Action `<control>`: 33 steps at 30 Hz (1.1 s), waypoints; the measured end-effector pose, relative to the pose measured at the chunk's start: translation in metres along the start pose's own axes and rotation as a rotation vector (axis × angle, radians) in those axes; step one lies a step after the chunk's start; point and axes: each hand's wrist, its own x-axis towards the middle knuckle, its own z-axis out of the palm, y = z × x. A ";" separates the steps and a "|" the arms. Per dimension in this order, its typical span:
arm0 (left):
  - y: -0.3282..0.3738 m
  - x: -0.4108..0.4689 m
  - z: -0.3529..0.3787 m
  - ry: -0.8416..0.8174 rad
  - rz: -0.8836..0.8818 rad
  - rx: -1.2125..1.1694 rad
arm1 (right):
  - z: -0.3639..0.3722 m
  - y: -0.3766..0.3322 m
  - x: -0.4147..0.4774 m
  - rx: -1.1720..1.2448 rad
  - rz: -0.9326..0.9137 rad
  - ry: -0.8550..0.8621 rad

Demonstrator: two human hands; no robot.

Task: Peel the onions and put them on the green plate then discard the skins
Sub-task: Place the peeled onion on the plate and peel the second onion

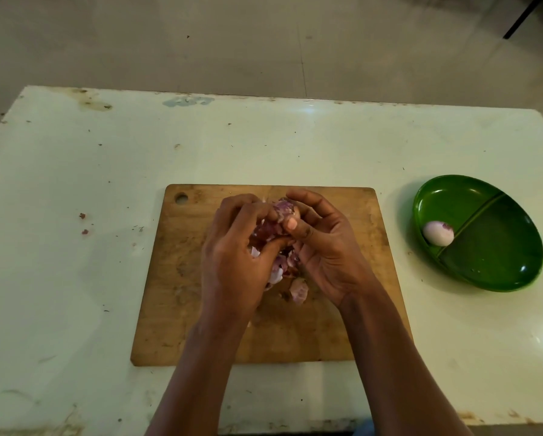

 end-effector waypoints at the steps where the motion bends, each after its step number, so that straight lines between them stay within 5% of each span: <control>1: 0.000 0.000 0.000 0.007 0.002 -0.012 | 0.001 0.000 0.000 0.004 0.008 0.001; 15: 0.001 0.000 -0.001 0.060 -0.011 -0.085 | -0.005 0.002 0.003 0.098 -0.017 0.085; 28: -0.004 -0.003 0.004 0.024 -0.307 0.149 | -0.012 0.001 0.004 0.276 -0.043 0.081; 33: 0.006 0.001 0.001 0.086 -0.125 -0.090 | -0.010 -0.003 0.002 0.276 -0.078 -0.035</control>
